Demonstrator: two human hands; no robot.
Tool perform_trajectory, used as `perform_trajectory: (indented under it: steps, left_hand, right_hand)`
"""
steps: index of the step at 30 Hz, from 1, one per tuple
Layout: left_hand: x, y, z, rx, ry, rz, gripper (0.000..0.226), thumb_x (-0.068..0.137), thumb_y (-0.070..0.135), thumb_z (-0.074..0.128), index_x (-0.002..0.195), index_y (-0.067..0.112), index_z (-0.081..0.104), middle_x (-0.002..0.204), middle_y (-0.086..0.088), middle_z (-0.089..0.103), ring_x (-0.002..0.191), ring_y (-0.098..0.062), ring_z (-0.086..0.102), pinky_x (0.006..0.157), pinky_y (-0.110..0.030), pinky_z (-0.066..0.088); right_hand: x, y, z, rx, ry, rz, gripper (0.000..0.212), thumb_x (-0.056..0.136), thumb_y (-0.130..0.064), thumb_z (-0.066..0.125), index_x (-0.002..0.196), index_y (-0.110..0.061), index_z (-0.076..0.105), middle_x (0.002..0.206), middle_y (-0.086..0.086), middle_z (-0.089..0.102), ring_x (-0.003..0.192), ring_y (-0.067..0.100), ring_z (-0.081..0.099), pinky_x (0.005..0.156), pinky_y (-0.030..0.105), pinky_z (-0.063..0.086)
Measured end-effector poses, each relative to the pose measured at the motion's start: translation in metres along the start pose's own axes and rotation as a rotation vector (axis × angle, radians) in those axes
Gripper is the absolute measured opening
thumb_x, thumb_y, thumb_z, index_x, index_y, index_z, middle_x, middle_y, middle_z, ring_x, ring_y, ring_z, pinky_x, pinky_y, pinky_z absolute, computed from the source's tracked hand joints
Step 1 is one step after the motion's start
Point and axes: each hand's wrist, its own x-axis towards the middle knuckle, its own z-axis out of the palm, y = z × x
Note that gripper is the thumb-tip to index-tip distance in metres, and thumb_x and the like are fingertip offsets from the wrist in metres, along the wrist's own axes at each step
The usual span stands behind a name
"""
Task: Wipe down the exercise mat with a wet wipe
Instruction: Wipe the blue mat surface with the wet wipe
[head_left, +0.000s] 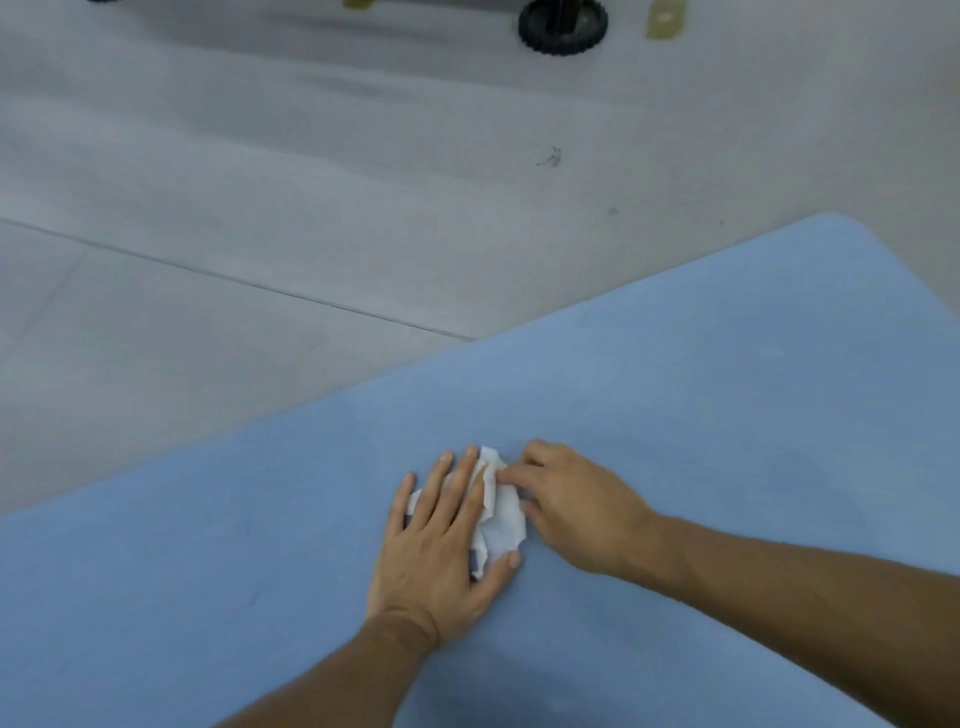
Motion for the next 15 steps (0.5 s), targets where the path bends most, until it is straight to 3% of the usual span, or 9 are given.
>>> perform_trajectory:
  steps: [5,9,12,15]
  left_hand:
    - [0.000,-0.001,0.002,0.031,-0.013,-0.002,0.080,0.097,0.071,0.033,0.163,0.027,0.021,0.172,0.009,0.005,0.159,-0.017,0.009,0.124,-0.052,0.015]
    - [-0.001,0.000,0.000,0.036,-0.011,0.004,0.073,0.100,0.069,0.027,0.163,0.034,0.018,0.172,0.009,0.004,0.159,-0.017,0.007,0.124,-0.051,0.013]
    - [-0.002,0.002,0.000,0.046,0.006,-0.011,0.067,0.103,0.065,0.025,0.163,0.036,0.017,0.172,0.010,0.003,0.159,-0.016,0.006,0.124,-0.049,0.010]
    - [-0.003,0.004,-0.002,0.059,-0.003,-0.029,0.063,0.107,0.058,0.019,0.164,0.032,0.013,0.172,0.011,0.001,0.159,-0.014,0.001,0.125,-0.048,0.010]
  right_hand:
    - [-0.030,0.021,0.006,-0.229,-0.016,-0.132,0.062,0.096,-0.018,0.050,0.156,-0.025,0.038,0.157,-0.003,0.036,0.142,0.020,0.036,0.112,0.036,0.040]
    - [-0.035,0.030,0.025,-0.320,0.138,-0.162,0.054,0.101,-0.029,0.044,0.155,-0.026,0.042,0.161,-0.003,0.039,0.147,0.021,0.038,0.119,0.037,0.036]
    - [-0.035,0.042,0.036,-0.355,0.185,-0.174,0.055,0.107,-0.040,0.033,0.161,-0.030,0.029,0.169,-0.005,0.023,0.156,0.017,0.022,0.124,0.040,0.022]
    - [-0.036,0.046,0.045,-0.350,0.230,-0.141,0.056,0.108,-0.042,0.030,0.163,-0.031,0.023,0.171,-0.004,0.016,0.157,0.015,0.016,0.123,0.039,0.019]
